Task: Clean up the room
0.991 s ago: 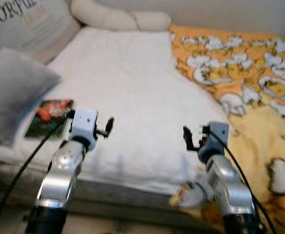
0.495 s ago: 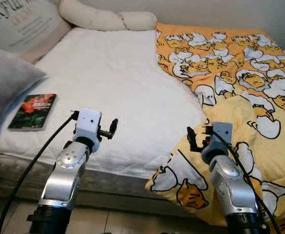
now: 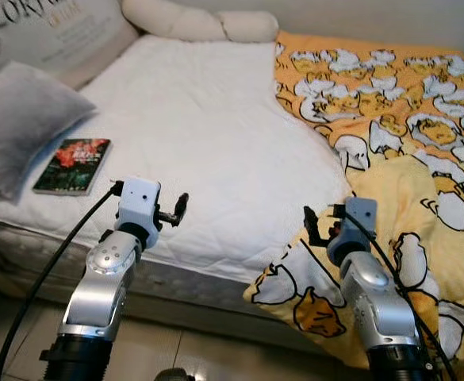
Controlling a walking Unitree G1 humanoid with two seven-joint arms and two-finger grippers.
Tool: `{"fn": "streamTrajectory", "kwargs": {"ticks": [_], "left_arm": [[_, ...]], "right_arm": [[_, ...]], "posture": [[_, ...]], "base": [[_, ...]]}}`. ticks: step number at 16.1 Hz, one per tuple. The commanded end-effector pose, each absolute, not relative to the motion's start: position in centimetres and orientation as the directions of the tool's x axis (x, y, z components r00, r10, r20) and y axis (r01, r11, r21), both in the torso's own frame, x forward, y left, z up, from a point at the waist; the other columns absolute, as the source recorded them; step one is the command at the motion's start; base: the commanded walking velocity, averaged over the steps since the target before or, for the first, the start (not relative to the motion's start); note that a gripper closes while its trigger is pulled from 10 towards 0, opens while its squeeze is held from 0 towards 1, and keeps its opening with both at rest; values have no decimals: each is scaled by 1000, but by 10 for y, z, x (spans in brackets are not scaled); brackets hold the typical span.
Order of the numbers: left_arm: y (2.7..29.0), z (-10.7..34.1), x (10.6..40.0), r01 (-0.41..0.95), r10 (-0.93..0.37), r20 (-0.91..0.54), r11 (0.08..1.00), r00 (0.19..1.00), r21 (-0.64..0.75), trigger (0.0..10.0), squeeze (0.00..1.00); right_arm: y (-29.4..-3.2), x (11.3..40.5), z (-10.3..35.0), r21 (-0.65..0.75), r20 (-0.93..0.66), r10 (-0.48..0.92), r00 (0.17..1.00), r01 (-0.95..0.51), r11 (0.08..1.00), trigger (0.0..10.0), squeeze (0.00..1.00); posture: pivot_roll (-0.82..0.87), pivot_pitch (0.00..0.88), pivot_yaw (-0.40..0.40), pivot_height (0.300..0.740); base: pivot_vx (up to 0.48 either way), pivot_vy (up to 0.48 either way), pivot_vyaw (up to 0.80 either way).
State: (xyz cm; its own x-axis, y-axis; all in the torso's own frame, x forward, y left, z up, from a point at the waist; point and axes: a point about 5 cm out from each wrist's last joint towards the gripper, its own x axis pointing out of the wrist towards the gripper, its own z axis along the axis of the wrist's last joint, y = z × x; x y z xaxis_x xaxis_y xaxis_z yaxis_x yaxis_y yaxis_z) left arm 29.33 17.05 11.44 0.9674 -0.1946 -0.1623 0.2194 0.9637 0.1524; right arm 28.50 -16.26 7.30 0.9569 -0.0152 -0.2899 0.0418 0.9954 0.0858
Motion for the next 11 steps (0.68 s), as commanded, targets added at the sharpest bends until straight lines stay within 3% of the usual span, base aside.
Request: {"fn": "streamTrajectory", "kwargs": {"ticks": [1, 11], "left_arm": [[171, 117, 295, 225, -201, -157, 962, 967, 153, 10000, 0], [171, 118, 296, 229, -205, -159, 962, 966, 150, 10000, 0]], "right_arm": [[-162, 288, 76, 76, -289, -14, 957, 38, 996, 10000, 0], [-162, 289, 76, 68, -289, 6, 957, 14, 998, 10000, 0]], "posture": [[15, 0, -1, 740], [18, 0, -1, 740]], "base": [[274, 0, 0], [301, 0, -67]]}}
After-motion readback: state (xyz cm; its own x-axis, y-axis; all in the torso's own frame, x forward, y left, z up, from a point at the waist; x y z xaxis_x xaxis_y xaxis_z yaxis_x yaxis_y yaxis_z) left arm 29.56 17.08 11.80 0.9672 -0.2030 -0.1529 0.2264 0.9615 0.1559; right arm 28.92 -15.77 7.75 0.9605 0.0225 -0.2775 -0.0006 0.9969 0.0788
